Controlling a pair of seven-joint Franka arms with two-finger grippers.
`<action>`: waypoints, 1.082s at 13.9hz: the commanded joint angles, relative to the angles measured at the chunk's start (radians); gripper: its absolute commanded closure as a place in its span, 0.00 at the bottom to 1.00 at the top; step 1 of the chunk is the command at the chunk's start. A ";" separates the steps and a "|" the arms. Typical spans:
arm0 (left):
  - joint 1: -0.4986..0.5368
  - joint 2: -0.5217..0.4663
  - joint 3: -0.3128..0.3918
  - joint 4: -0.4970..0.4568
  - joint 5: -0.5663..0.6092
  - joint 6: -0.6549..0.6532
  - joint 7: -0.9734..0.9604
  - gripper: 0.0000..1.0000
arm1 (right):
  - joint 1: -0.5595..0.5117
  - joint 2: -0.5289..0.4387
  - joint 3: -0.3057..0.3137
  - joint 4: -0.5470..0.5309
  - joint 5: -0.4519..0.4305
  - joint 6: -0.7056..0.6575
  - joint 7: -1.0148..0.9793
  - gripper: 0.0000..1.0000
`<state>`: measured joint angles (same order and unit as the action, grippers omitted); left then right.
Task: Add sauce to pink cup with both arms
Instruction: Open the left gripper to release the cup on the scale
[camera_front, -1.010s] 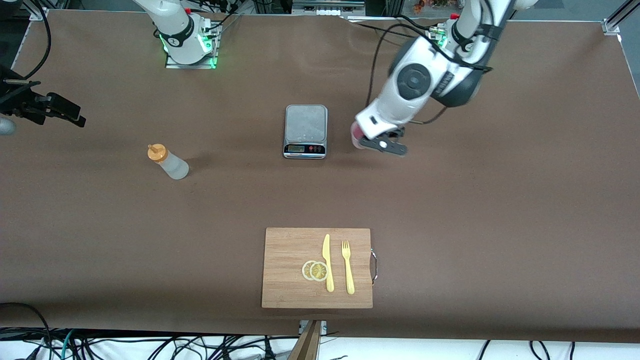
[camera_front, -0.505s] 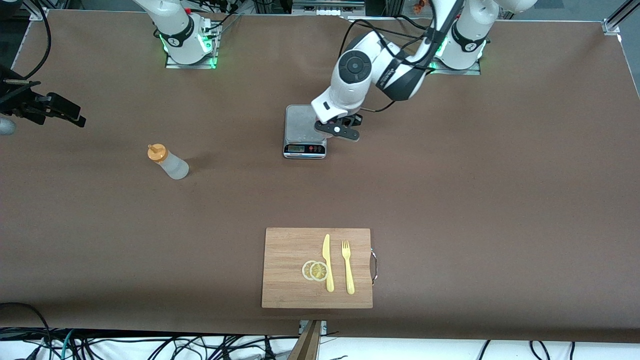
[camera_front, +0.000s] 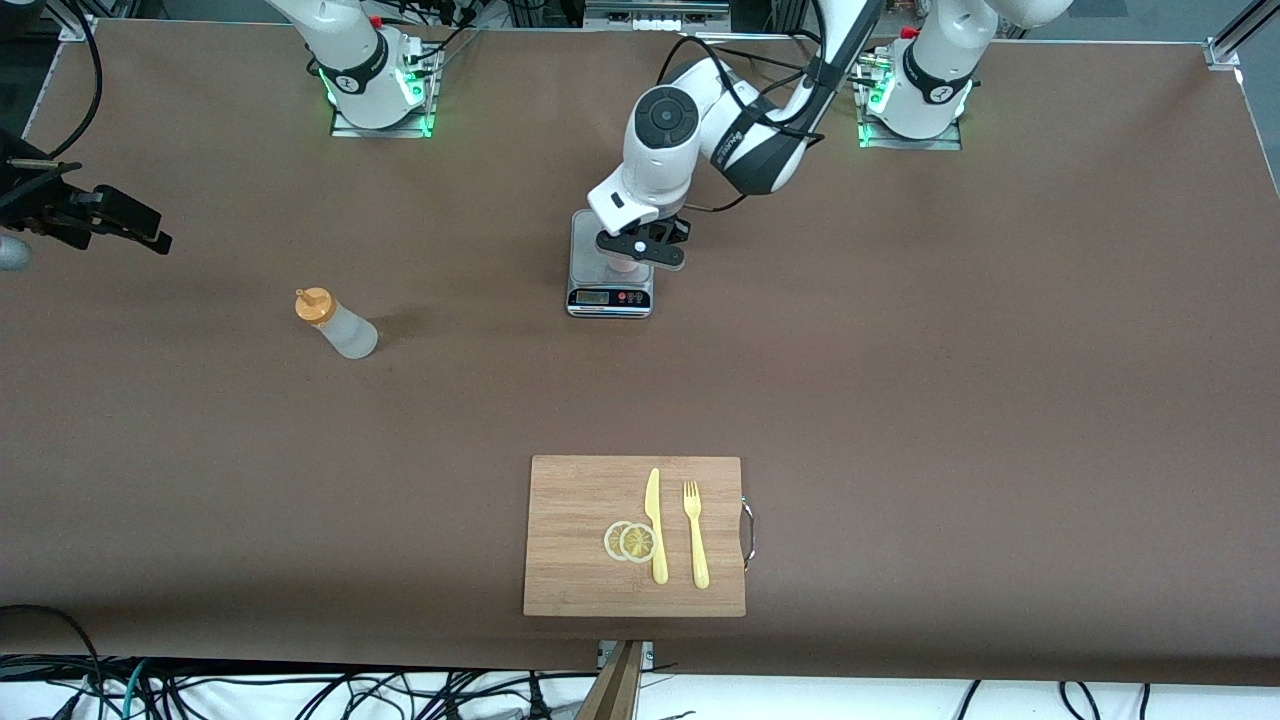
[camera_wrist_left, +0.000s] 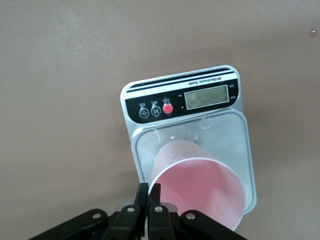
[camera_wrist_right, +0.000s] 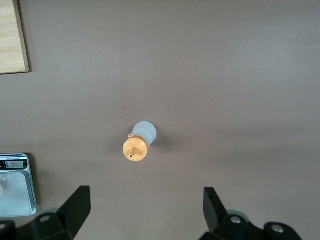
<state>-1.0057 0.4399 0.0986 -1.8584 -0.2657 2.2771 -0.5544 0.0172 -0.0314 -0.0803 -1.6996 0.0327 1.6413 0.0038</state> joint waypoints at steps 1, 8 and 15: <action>-0.021 0.037 0.015 0.039 -0.030 -0.002 -0.010 1.00 | 0.003 -0.002 -0.004 0.003 -0.008 -0.009 -0.005 0.00; -0.010 0.034 0.009 0.105 -0.090 -0.053 -0.059 0.00 | 0.003 0.048 -0.004 0.005 -0.008 -0.023 -0.097 0.00; 0.133 -0.076 0.067 0.291 -0.098 -0.382 -0.048 0.00 | -0.155 0.241 -0.012 0.005 0.231 -0.020 -1.043 0.00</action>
<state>-0.9267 0.4211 0.1497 -1.5831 -0.3563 1.9554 -0.6080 -0.0620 0.1484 -0.0901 -1.7081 0.1717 1.6293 -0.8161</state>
